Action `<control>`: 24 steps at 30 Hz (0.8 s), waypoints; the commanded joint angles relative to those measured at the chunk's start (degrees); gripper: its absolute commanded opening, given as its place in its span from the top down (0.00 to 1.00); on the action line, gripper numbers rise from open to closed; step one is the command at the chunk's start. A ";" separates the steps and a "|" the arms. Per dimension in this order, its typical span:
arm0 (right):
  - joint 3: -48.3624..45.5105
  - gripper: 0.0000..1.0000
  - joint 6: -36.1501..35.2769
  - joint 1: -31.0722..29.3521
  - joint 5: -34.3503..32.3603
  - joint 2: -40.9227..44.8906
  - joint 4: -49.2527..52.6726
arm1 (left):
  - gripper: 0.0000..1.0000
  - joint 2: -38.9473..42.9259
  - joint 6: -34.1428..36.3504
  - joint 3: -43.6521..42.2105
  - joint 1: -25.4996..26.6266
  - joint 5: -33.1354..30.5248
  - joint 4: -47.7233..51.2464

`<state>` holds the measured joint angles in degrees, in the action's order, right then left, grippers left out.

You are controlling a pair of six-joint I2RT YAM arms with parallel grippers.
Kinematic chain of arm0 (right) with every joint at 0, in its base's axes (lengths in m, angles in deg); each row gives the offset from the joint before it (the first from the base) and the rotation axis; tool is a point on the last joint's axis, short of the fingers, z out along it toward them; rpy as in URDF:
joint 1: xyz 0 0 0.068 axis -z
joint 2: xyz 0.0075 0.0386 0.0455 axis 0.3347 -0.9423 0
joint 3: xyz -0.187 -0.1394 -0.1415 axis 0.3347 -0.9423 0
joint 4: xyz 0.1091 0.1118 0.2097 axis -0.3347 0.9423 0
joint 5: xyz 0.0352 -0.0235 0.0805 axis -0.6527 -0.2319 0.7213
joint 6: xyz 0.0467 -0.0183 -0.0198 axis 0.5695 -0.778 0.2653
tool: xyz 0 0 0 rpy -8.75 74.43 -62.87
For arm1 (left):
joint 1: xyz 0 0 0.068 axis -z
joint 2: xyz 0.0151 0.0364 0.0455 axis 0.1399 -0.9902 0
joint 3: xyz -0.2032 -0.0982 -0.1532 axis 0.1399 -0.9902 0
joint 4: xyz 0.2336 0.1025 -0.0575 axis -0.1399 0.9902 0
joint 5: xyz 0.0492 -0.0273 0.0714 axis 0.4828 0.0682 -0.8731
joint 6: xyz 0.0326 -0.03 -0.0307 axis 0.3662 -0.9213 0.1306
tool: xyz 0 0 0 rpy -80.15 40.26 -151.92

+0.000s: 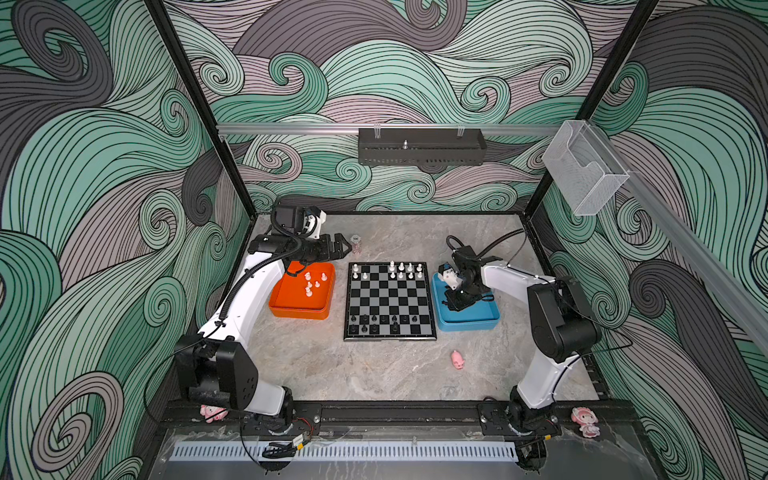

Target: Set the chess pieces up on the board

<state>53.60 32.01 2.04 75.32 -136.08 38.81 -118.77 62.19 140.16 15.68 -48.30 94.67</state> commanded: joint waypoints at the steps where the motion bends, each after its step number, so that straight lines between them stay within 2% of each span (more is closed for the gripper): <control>1: 1.04 0.78 -0.45 -0.36 -0.20 2.55 0.80 | 0.01 0.23 -0.44 0.23 0.24 0.90 0.48; 16: 3.40 0.79 1.15 0.03 -0.12 5.04 4.57 | 0.01 0.08 -0.47 0.07 0.31 1.31 0.62; 24: 4.95 0.79 1.93 0.07 2.14 7.56 6.66 | 0.01 -0.82 0.08 0.22 1.42 5.28 1.09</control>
<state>56.90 32.91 2.08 75.89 -130.95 43.05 -118.88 61.95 140.16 16.12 -46.24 94.67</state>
